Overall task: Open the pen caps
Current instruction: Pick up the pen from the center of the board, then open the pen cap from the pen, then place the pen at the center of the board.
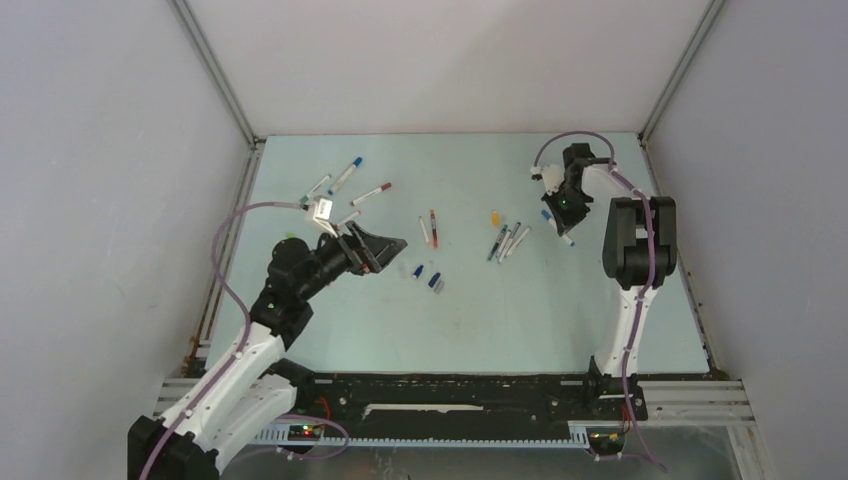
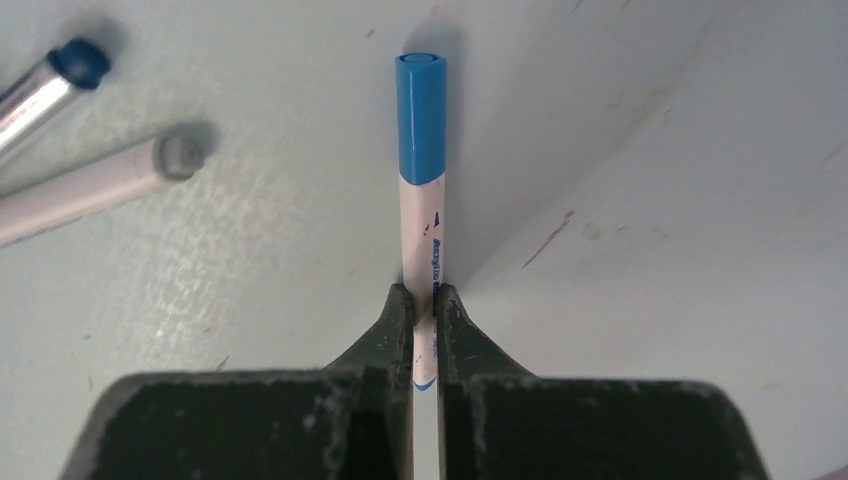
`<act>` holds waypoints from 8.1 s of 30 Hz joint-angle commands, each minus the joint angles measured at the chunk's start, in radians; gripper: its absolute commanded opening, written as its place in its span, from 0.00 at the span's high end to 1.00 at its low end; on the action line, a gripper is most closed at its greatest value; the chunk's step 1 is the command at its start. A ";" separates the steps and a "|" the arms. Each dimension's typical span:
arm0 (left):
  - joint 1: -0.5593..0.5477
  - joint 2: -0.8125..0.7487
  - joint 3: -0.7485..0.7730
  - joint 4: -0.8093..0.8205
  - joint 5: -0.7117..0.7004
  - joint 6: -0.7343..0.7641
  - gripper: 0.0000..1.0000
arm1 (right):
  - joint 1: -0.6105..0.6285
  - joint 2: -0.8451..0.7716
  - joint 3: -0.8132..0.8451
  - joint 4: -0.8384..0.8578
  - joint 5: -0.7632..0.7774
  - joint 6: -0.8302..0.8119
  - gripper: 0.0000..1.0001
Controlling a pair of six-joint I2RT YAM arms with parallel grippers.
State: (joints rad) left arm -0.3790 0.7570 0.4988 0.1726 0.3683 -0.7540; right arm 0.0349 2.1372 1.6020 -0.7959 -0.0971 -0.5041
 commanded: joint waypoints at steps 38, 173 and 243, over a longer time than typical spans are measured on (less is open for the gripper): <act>-0.317 0.823 0.168 0.641 0.316 -0.578 0.10 | 0.527 -0.955 -0.718 0.207 -0.281 -0.414 1.00; -0.645 0.260 0.149 0.311 -0.392 0.210 0.00 | 0.039 -1.098 -0.901 1.215 -1.135 1.400 1.00; -0.567 0.446 0.201 -0.201 -0.514 0.174 1.00 | -0.144 -0.714 -0.883 0.777 -0.738 0.945 0.97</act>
State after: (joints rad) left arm -0.9451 1.2026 0.7193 0.0544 0.0364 -0.6212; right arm -0.1150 1.3651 0.6910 -0.1192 -0.9035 0.4107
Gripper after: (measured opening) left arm 0.102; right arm 0.158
